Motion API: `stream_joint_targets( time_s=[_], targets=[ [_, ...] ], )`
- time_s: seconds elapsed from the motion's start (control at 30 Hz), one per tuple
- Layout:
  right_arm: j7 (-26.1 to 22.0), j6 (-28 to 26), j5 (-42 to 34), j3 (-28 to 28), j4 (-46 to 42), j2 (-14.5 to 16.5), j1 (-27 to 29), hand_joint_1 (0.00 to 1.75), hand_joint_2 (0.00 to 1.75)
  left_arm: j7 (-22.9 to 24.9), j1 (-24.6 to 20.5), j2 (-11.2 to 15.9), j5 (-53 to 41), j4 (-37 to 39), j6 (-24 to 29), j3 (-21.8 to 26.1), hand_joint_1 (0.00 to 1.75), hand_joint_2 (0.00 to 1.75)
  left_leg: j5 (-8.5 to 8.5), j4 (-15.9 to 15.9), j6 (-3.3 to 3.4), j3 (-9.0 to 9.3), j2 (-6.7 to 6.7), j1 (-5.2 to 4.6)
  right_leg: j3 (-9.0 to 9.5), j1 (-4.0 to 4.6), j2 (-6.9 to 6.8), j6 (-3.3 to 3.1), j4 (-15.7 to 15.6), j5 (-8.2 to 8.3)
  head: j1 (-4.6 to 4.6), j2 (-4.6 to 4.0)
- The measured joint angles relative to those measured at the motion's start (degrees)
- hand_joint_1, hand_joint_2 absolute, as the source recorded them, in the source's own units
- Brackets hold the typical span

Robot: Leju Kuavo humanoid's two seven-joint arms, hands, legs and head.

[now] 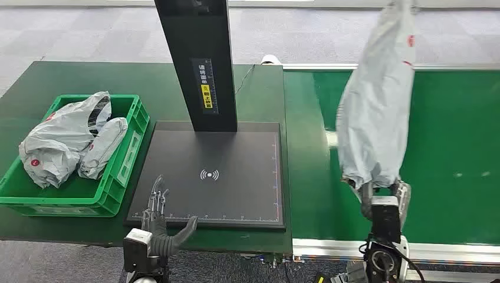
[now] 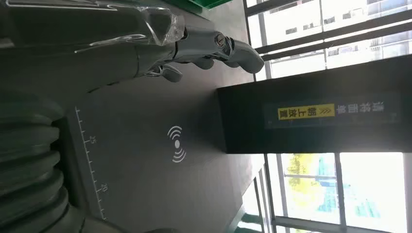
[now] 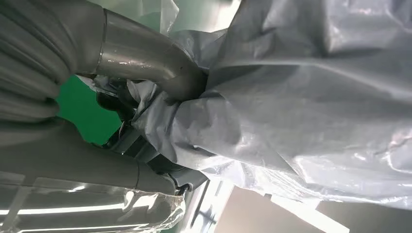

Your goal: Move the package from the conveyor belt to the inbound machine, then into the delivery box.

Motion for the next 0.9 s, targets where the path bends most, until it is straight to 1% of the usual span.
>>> stream_joint_targets(
  time_s=[0.07,0.23,0.33,0.43,0.6,0.8,0.87,0.9],
  targets=[
    [0.33,1.53,0.03,2.23,0.24,0.38,0.28,1.75,1.75,-0.11,0.04,0.01,0.26,-0.61,0.17,0.41,0.0,1.75,0.0,0.0,0.0,-0.01,-0.01,0.01,0.0,0.01,0.0,-0.01,0.0,-0.01,-0.01,0.0],
    [1.33,10.91,-1.68,12.43,2.86,1.32,1.1,1.75,1.75,-0.66,0.33,0.09,2.45,-4.22,1.23,3.39,0.0,1.75,0.0,-0.01,0.0,-0.03,-0.03,0.02,-0.02,0.02,0.0,-0.02,0.01,-0.03,-0.01,0.0],
    [0.13,17.35,-3.7,16.77,5.86,1.3,0.94,1.75,1.75,-1.23,0.46,0.08,4.45,-6.25,2.09,5.36,0.0,1.75,0.0,-0.01,0.0,-0.04,-0.03,0.01,-0.01,0.01,-0.01,-0.01,0.01,-0.03,0.0,0.0],
    [-1.3,21.31,-5.01,20.03,9.3,1.05,0.38,1.75,1.75,-1.54,0.44,0.05,6.28,-7.71,2.57,6.96,0.0,1.75,0.0,0.0,0.0,-0.04,-0.04,0.0,-0.01,0.0,-0.01,-0.01,0.0,-0.03,0.0,0.0],
    [-1.41,24.41,-6.14,23.02,14.04,0.48,-1.08,1.75,1.75,-1.83,0.34,0.05,7.68,-8.55,2.8,8.46,0.0,1.75,0.0,0.0,0.0,-0.03,-0.03,0.0,0.0,0.0,-0.01,-0.01,0.0,-0.03,-0.01,0.0],
    [2.43,22.86,-5.62,24.31,19.54,0.18,-3.46,1.75,1.75,-2.09,0.57,0.07,8.16,-9.22,3.17,9.13,0.0,1.75,0.0,0.0,0.0,-0.02,-0.03,0.0,0.0,0.0,-0.01,-0.01,0.0,-0.03,0.0,0.0],
    [3.81,21.82,-5.19,24.47,21.29,0.14,-4.28,0.93,1.75,-2.15,0.85,0.08,8.31,-9.6,3.34,9.24,0.0,1.75,0.0,0.0,0.0,-0.01,-0.03,0.0,0.0,0.0,-0.01,-0.01,0.0,-0.03,-0.01,0.0],
    [4.5,21.2,-4.93,24.52,22.04,0.13,-4.61,0.49,1.75,-2.16,1.02,0.08,8.35,-9.77,3.42,9.28,0.0,1.75,0.0,0.0,0.0,-0.01,-0.03,0.0,0.0,0.0,-0.01,-0.01,0.0,-0.03,-0.01,0.0]
  ],
)
